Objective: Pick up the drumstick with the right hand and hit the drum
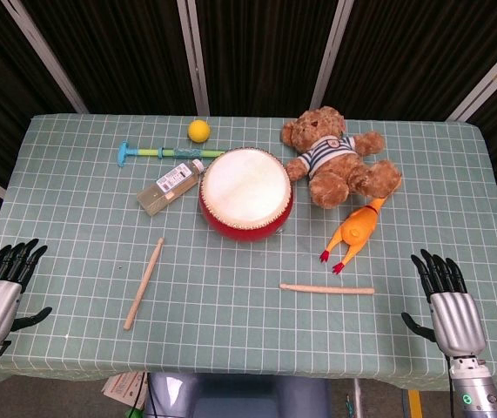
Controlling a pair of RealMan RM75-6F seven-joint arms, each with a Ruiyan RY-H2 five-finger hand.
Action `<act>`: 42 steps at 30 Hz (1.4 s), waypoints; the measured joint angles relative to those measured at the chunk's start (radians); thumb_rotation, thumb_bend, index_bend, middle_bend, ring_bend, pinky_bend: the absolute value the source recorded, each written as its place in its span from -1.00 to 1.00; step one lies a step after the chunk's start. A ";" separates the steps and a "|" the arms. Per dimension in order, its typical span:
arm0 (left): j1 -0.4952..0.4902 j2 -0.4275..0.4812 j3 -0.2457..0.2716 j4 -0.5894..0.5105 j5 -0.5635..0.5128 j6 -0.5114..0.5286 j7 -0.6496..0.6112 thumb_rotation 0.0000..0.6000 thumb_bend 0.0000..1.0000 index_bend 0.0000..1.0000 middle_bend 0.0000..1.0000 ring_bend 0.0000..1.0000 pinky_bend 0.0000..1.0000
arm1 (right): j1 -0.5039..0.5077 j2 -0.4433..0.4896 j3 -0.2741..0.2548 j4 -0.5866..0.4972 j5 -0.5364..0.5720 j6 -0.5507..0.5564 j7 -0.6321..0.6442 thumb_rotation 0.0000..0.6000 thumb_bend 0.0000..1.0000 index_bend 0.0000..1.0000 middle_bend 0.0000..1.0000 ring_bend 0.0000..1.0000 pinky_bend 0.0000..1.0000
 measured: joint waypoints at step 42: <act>-0.005 0.001 0.000 -0.011 -0.013 -0.018 -0.001 1.00 -1.00 -1.00 -1.00 -1.00 -1.00 | 0.183 -0.294 0.071 -0.018 0.283 -0.235 -0.482 1.00 -0.36 -0.22 1.00 1.00 0.96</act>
